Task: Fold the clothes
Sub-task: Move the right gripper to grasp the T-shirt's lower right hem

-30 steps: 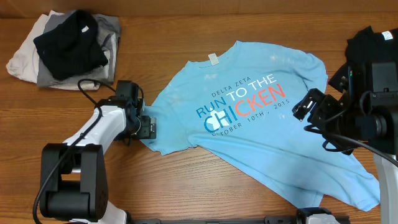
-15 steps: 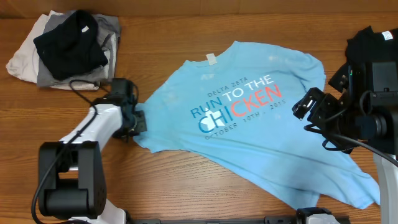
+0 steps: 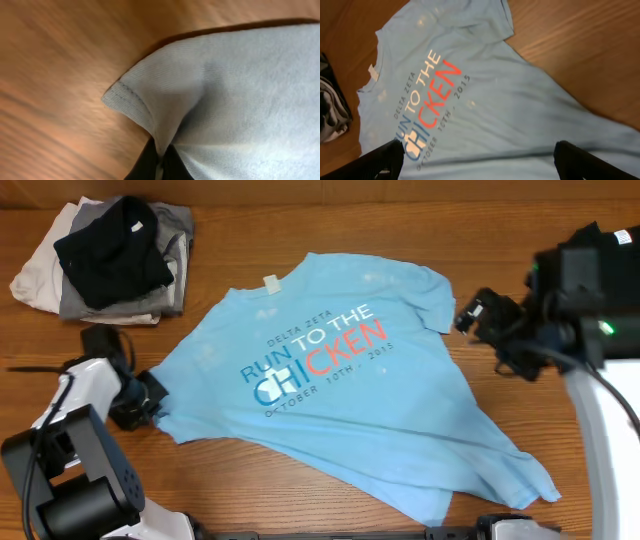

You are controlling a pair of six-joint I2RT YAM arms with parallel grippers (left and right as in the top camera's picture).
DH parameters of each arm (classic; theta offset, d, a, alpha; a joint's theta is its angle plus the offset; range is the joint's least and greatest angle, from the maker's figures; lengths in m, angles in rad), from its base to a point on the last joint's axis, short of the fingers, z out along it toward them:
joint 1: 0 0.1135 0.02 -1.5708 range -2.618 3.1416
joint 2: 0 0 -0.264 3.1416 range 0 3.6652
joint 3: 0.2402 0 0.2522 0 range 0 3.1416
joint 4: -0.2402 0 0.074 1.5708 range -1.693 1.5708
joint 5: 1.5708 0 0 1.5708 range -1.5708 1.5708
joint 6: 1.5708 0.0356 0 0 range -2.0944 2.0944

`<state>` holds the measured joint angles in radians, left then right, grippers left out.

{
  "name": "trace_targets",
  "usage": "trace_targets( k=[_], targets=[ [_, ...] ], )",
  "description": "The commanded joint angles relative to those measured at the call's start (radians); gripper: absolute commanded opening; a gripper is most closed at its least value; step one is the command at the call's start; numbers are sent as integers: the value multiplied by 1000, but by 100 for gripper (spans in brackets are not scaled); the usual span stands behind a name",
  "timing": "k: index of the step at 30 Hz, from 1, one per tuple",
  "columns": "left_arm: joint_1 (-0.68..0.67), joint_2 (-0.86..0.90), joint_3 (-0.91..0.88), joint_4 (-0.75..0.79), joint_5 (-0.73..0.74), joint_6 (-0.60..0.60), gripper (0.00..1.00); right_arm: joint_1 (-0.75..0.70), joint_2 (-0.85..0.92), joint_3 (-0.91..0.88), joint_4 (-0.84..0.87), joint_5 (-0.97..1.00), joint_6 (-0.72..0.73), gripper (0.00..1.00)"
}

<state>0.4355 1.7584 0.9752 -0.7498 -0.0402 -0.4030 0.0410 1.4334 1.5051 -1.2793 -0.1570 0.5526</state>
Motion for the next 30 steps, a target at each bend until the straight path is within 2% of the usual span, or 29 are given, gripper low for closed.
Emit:
trace_targets(
  k=[1, 3, 7, 10, 14, 24, 30],
  targets=[
    [54, 33, -7, -10, -36, -32, 4, 16, 121, -20, 89, -69, -53, 99],
    [69, 33, -7, -13, -18, -30, 4, 24, 200, -20, 167, -69, -53, 98],
    [71, 33, -7, -17, 2, -27, 4, 26, 347, -19, 290, -68, -53, 89],
    [70, 33, -7, -14, 15, -24, 4, 22, 448, -19, 379, 7, -49, 88],
    [70, 33, -7, -9, 15, -24, 4, 11, 525, -19, 431, 59, -25, 84],
    [70, 33, -7, -1, 15, -24, 4, 10, 642, -19, 491, 71, -22, 82],
    [70, 33, -7, 8, 15, -24, 4, 10, 655, -19, 504, 77, 2, 72]
  ],
)
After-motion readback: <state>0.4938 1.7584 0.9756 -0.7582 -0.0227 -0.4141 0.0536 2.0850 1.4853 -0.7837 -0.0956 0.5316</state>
